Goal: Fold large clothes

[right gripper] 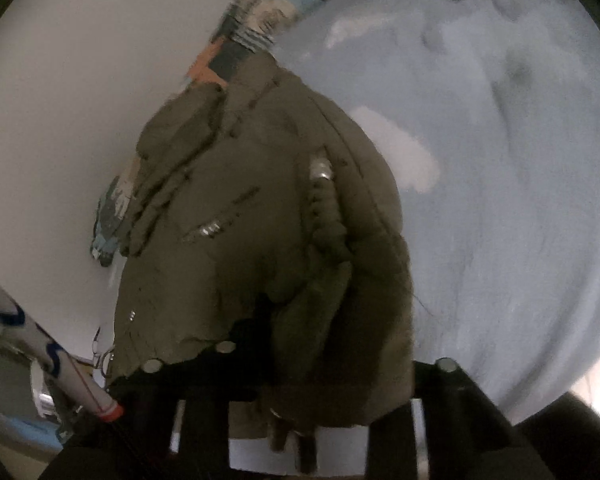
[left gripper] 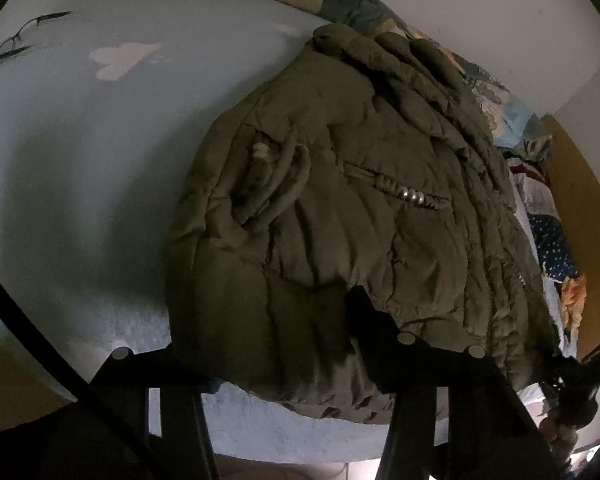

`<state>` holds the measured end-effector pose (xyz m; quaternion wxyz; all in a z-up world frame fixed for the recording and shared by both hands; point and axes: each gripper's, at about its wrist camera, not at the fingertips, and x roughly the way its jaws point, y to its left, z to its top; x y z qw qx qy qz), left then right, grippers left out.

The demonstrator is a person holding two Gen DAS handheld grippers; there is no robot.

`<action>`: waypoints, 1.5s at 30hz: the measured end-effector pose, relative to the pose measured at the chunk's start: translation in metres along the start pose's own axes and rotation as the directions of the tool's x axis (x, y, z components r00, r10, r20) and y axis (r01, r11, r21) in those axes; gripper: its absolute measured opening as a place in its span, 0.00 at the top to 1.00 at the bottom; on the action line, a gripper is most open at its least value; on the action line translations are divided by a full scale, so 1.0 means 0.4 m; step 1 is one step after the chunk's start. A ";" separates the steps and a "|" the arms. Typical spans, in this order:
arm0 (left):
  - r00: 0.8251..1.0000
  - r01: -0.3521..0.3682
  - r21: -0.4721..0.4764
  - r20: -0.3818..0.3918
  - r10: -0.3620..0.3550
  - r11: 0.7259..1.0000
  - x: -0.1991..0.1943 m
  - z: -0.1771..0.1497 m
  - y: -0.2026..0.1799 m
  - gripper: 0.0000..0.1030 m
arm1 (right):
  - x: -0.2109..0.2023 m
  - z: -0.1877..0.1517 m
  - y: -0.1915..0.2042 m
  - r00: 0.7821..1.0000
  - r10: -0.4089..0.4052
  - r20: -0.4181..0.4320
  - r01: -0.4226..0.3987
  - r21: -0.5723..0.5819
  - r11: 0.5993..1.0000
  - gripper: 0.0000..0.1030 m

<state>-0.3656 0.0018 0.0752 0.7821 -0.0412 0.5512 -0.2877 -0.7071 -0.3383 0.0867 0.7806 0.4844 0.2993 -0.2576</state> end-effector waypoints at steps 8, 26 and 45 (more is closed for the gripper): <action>0.998 -0.052 0.085 0.041 0.049 0.995 -0.001 -0.003 -0.012 0.57 | 0.040 -0.005 -0.030 0.998 -0.040 -0.047 0.041 0.033 0.999 0.64; 0.957 -0.060 0.300 0.289 -0.031 0.952 -0.187 -0.028 -0.108 0.79 | -0.146 0.003 0.114 0.984 0.022 0.174 0.017 -0.216 0.976 0.88; 0.929 0.051 0.365 0.324 -0.178 0.930 -0.324 0.263 -0.198 0.78 | -0.281 0.193 0.257 0.957 0.216 0.196 -0.174 -0.211 0.962 0.88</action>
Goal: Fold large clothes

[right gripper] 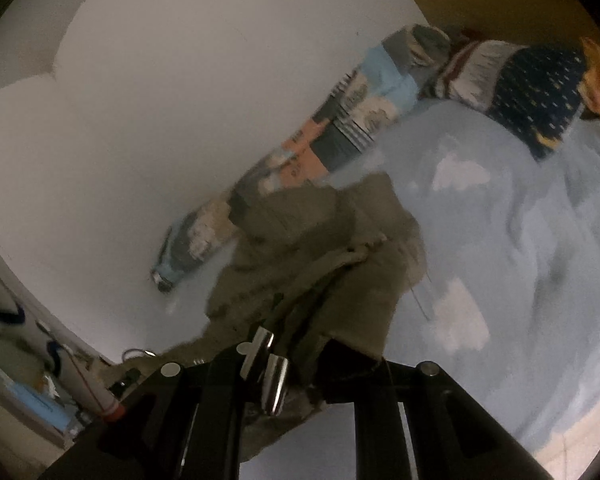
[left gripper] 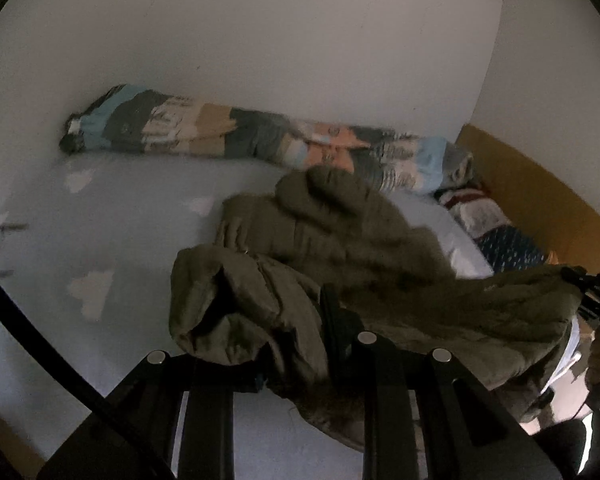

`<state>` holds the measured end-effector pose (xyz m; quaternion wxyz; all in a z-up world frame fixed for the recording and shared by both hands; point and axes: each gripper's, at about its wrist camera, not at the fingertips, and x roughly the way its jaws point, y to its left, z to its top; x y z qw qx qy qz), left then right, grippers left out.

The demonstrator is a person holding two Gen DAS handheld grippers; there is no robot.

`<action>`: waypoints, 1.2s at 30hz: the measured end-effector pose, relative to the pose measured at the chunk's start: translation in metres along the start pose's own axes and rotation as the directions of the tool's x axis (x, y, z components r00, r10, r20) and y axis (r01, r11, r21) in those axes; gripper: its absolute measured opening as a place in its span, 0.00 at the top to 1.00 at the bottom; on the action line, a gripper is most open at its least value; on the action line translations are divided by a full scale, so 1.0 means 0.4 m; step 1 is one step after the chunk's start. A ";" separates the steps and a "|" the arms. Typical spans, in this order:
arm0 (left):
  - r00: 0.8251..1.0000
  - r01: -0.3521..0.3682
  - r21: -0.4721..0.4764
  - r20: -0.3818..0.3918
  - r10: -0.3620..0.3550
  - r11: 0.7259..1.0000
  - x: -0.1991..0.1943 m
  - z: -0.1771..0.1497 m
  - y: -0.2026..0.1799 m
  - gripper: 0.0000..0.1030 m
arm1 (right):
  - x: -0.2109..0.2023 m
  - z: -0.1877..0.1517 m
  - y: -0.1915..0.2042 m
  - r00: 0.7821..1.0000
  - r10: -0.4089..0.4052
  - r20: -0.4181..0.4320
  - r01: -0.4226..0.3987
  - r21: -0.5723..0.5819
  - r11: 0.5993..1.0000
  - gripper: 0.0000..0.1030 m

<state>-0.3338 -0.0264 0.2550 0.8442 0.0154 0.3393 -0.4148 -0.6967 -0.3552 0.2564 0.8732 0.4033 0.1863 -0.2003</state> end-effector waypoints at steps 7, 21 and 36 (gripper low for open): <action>1.000 0.026 -0.039 0.001 -0.026 0.999 0.138 0.243 -0.013 0.73 | 0.112 0.203 0.049 0.999 0.029 0.044 -0.030 0.024 0.999 0.88; 0.998 0.030 -0.134 0.062 -0.022 0.991 0.360 0.495 0.128 0.37 | 0.637 0.570 -0.091 0.993 -0.121 0.013 0.120 0.098 0.988 0.88; 0.988 0.076 0.126 -0.144 -0.057 0.989 0.740 0.359 -0.137 0.35 | 0.827 0.574 -0.257 0.991 -0.130 -0.037 0.135 0.216 0.967 0.33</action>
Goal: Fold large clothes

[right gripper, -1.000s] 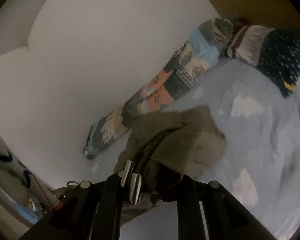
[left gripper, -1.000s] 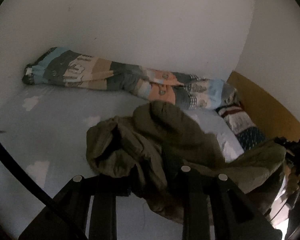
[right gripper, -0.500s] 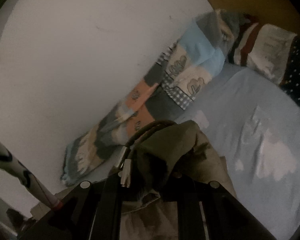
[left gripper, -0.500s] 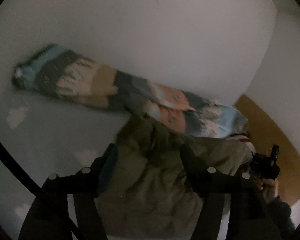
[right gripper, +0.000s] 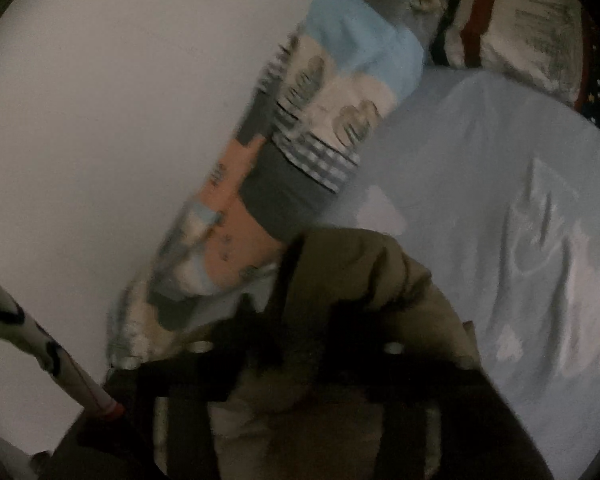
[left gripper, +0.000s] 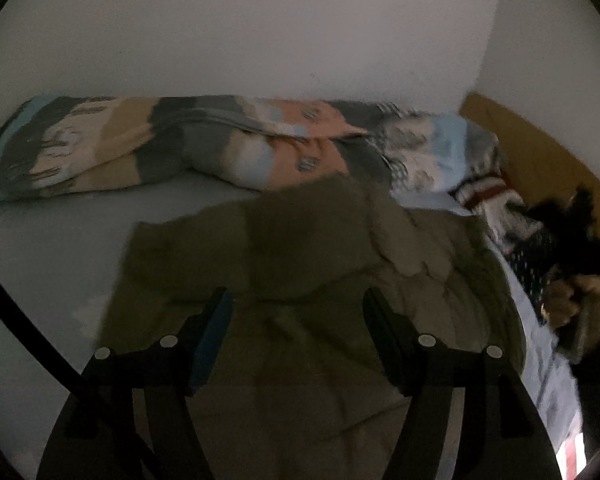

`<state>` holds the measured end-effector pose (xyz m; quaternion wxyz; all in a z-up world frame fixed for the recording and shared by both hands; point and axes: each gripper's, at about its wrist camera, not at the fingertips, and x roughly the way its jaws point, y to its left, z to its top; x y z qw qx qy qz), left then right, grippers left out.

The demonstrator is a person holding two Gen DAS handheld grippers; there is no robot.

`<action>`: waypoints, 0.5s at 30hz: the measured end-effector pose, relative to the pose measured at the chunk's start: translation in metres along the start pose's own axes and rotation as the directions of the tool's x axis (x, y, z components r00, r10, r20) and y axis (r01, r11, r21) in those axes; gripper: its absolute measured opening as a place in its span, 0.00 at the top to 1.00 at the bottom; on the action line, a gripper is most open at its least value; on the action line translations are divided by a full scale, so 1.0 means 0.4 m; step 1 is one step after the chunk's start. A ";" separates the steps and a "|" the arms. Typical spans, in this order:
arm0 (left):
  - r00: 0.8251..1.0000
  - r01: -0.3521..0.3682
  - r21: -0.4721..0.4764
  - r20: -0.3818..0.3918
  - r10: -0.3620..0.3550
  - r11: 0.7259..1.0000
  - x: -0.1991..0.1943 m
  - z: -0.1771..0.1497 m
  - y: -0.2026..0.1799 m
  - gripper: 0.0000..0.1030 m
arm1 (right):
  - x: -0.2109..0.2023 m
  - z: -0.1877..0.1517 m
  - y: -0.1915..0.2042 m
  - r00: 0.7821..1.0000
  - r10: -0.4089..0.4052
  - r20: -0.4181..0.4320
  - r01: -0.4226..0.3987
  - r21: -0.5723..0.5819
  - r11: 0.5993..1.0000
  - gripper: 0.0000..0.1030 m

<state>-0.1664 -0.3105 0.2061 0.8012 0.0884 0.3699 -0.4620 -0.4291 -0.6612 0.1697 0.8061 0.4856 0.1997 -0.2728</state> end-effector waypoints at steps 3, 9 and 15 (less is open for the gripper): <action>1.000 -0.014 0.048 -0.010 0.014 0.999 0.046 -0.007 -0.052 0.35 | -0.076 -0.005 0.031 0.999 0.025 0.043 -0.021 -0.091 0.996 0.30; 0.982 -0.159 0.127 -0.077 0.170 0.979 0.187 -0.010 -0.116 0.35 | -0.041 -0.169 0.138 0.998 -0.012 -0.066 -0.014 -0.389 0.921 0.31; 0.954 -0.196 0.099 -0.213 0.213 0.976 0.341 -0.009 -0.063 0.23 | 0.142 -0.245 0.128 0.964 -0.236 -0.120 0.140 -0.526 0.839 0.32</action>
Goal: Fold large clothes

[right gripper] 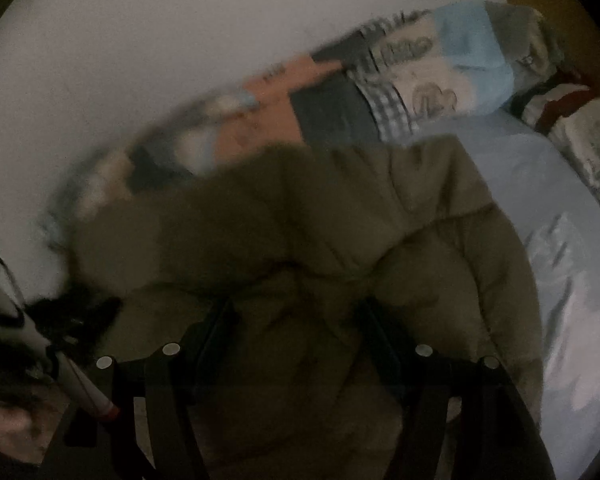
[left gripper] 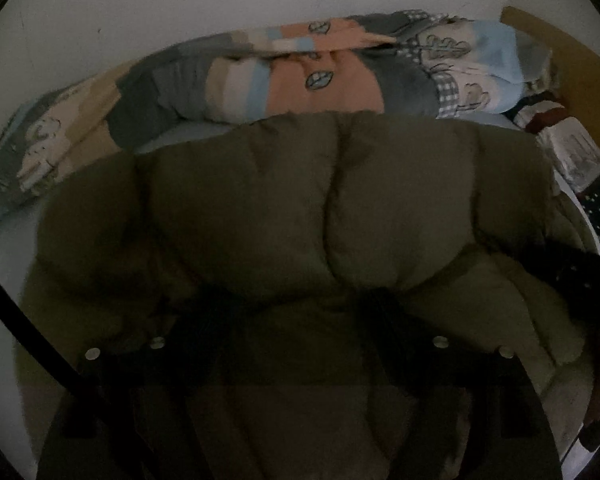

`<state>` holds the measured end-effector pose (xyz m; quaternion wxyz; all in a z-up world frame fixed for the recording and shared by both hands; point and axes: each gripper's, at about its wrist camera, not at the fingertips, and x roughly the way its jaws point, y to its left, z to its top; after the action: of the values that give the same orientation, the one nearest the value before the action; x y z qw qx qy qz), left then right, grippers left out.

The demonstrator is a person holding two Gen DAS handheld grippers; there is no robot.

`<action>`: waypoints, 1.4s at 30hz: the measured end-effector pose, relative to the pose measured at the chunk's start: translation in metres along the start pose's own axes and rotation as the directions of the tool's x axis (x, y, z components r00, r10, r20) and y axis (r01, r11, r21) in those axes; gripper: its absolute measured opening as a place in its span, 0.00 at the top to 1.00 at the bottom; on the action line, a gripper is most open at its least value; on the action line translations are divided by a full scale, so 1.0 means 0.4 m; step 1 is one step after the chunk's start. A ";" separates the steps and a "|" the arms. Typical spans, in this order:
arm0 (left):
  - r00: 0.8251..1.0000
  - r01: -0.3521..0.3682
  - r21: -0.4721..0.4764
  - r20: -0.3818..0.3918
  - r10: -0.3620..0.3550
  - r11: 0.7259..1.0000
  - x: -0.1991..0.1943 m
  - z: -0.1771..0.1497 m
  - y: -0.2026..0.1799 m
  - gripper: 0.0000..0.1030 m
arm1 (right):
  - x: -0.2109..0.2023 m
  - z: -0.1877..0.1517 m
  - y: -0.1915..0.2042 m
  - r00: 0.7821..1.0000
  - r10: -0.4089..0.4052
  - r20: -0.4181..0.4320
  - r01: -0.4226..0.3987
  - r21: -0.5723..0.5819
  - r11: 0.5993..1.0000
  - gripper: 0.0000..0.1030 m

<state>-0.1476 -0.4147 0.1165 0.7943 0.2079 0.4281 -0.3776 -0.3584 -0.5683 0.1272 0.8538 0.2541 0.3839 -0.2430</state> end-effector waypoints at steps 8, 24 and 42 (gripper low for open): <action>0.999 -0.015 -0.022 0.038 0.016 1.000 0.092 0.011 0.006 0.17 | 0.150 -0.008 -0.034 0.997 -0.049 -0.057 0.049 -0.003 0.999 0.31; 0.988 -0.081 -0.228 0.112 0.108 0.970 -0.401 -0.297 0.122 0.18 | -0.234 -0.123 0.049 0.996 0.074 0.040 -0.078 0.116 0.990 0.34; 0.970 -0.232 -0.237 0.011 0.242 0.943 -0.263 -0.343 0.188 0.18 | -0.237 -0.248 0.125 0.998 -0.012 0.055 0.004 0.141 0.990 0.48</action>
<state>-0.1977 -0.2334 0.1301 0.8614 0.1550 0.4254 -0.2303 -0.4362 -0.4482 0.1563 0.8433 0.3052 0.3428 -0.2797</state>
